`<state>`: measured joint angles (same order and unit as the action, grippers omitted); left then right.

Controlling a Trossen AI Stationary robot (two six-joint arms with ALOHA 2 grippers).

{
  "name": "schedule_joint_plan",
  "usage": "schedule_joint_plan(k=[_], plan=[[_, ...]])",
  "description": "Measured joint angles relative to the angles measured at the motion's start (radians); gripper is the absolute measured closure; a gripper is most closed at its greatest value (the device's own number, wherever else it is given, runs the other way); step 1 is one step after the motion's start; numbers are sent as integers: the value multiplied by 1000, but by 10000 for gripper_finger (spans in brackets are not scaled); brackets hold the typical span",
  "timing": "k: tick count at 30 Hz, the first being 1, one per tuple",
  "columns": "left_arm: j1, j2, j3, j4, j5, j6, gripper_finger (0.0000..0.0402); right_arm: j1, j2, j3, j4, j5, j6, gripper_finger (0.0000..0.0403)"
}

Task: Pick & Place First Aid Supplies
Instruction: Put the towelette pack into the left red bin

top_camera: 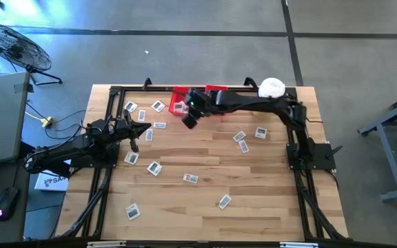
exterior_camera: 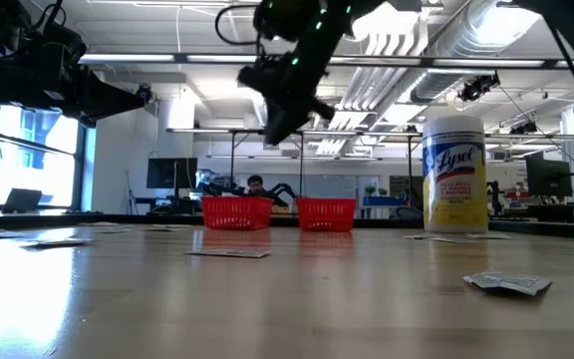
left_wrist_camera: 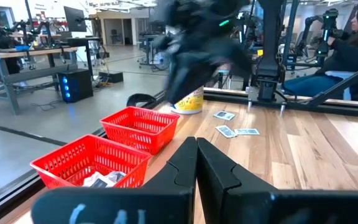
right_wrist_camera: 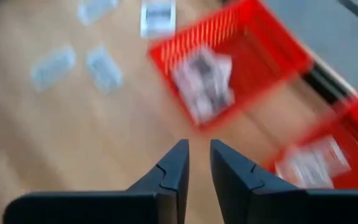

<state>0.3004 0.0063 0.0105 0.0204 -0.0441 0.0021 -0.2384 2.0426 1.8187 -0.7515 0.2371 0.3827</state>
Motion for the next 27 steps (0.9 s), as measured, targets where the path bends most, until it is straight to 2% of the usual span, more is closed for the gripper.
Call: schedule_joint_plan(k=[3, 8, 11, 14, 17, 22, 27], plan=[[0, 0, 0, 0, 0, 0, 401, 56, -43, 0, -199, 57, 26, 362], [0, 0, 0, 0, 0, 0, 401, 154, -82, 0, -496, 182, 203, 385], [0, 0, 0, 0, 0, 0, 401, 203, -91, -62, -571, 220, 326, 395], [1, 0, 0, 0, 0, 0, 401, 245, -141, -211, -549, 198, 442, 401], [1, 0, 0, 0, 0, 0, 401, 292, -226, -419, -451, 169, 602, 401], [1, 0, 0, 0, 0, 0, 401, 390, -420, -768, -208, 180, 863, 402], [1, 0, 0, 0, 0, 0, 401, 438, -609, -1028, -46, 243, 1032, 397]])
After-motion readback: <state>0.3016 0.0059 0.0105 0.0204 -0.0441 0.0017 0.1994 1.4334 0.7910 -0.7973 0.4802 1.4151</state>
